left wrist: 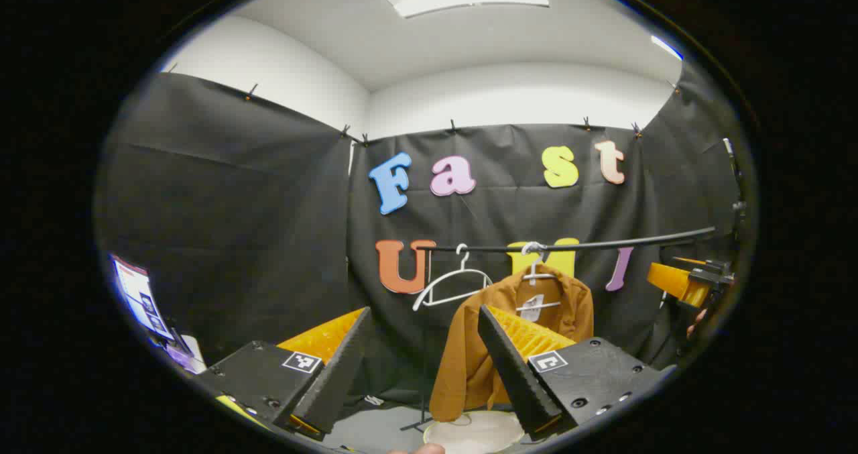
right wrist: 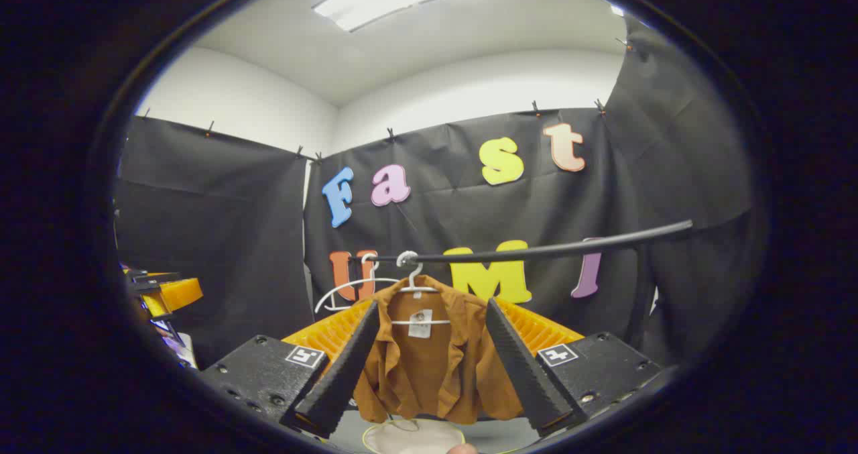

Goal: Grasp the clothes on the hanger with both hands and then place them into the laundry hamper below.

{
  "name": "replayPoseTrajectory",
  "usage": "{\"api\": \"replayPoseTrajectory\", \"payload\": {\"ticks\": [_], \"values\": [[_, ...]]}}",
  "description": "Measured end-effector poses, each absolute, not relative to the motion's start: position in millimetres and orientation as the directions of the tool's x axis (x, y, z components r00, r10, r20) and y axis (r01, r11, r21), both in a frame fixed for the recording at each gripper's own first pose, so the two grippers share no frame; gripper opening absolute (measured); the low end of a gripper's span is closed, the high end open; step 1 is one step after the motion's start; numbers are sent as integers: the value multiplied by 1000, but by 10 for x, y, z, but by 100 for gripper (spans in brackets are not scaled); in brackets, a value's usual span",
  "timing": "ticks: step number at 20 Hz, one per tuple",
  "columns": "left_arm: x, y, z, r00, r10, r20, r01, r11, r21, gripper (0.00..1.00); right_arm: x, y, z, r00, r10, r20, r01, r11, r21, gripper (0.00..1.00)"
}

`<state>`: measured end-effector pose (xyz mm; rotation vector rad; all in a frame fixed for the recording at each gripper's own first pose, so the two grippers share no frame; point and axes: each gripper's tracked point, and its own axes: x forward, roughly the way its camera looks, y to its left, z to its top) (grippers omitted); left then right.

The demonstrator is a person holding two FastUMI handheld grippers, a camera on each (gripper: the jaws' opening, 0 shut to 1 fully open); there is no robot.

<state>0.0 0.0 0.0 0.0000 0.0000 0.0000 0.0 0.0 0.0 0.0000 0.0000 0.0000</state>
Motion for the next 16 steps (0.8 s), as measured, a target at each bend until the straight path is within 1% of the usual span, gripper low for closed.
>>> {"api": "replayPoseTrajectory", "payload": {"ticks": [2,3,5,8,9,10,11,15,16], "values": [[104,-71,-112,999,-47,-9,47,999,-1,97,-13,-99,-142,998,-54,-41,53,999,-6,99],[148,-110,-176,997,-73,-11,73,997,-9,100,-37,-172,-191,994,-93,-55,92,996,-11,99],[215,-204,-264,991,-132,-13,132,991,-15,100,-126,-313,-241,984,-168,-61,167,986,-27,100],[296,-248,-390,983,-183,-11,183,983,-26,100,-325,-494,-388,960,-272,-70,267,961,-73,100],[308,-280,-416,980,-197,-13,197,980,-32,100,-368,-550,-431,952,-296,-79,289,954,-83,98],[303,-307,-406,978,-208,-8,208,978,-35,100,-420,-589,-480,945,-313,-95,306,948,-85,98],[284,-333,-380,978,-209,-4,208,978,-30,100,-454,-594,-493,945,-309,-105,302,950,-77,100],[139,-298,-265,989,-144,19,144,990,-1,100,-519,-597,-330,965,-251,-81,246,967,-63,100],[80,-301,-262,991,-130,18,130,992,3,100,-534,-596,-304,970,-235,-68,231,971,-67,99]]}}
